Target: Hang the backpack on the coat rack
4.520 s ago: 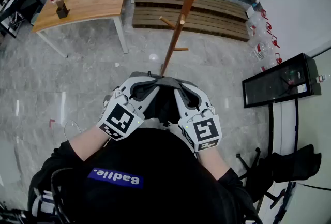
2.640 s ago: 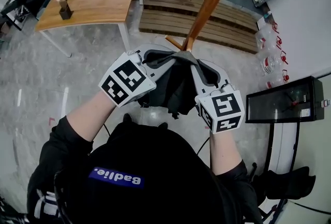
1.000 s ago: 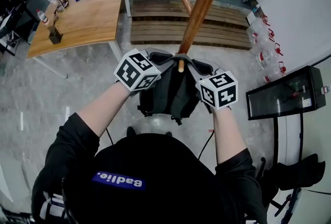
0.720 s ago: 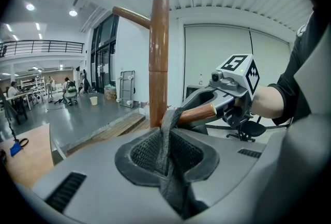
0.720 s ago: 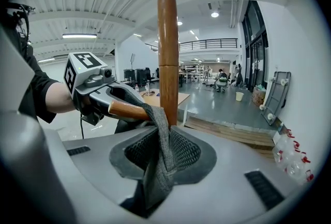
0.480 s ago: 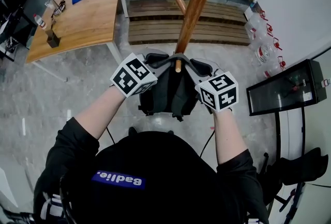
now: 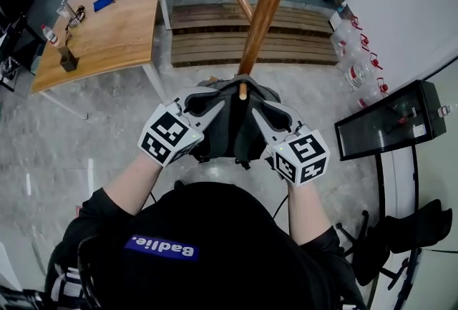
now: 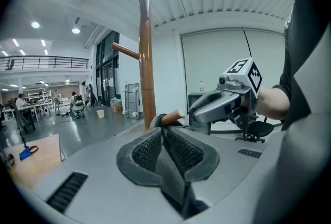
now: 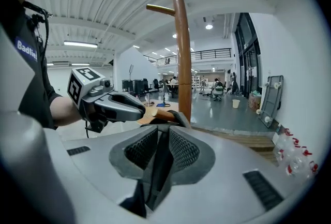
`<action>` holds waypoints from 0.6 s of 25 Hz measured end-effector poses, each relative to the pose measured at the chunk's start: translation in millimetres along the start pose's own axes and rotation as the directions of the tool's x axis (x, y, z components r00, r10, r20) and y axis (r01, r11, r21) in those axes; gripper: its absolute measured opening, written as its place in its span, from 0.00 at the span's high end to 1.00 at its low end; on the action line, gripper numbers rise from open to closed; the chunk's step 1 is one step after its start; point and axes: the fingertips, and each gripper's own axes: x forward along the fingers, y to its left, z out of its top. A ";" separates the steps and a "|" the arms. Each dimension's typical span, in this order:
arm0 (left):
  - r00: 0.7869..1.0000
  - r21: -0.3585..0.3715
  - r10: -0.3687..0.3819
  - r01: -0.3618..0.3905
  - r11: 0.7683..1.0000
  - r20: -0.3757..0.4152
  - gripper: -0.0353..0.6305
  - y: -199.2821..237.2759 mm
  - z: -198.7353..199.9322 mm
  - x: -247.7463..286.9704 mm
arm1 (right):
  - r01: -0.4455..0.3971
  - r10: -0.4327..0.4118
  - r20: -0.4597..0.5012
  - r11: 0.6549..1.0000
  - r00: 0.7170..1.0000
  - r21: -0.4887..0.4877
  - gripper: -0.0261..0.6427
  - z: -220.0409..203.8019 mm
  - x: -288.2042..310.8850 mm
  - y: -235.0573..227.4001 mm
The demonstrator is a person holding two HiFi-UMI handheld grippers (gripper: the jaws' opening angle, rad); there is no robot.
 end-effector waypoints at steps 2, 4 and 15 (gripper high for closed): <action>1.000 -0.040 0.004 -0.003 0.999 0.030 0.86 -8.2 -2.9 -8.6 | -0.022 0.021 0.037 1.000 0.999 0.018 0.86 -3.0 -4.2 15.5; 0.999 -0.061 0.002 0.001 0.998 0.053 0.86 -17.1 -4.4 -15.2 | -0.032 0.030 0.068 0.999 0.997 0.026 0.86 -6.1 -7.4 28.1; 0.969 -0.068 -0.067 0.085 0.994 0.237 0.93 -56.8 23.1 -44.2 | -0.110 0.104 0.218 0.994 0.970 0.016 0.94 7.4 -18.4 77.1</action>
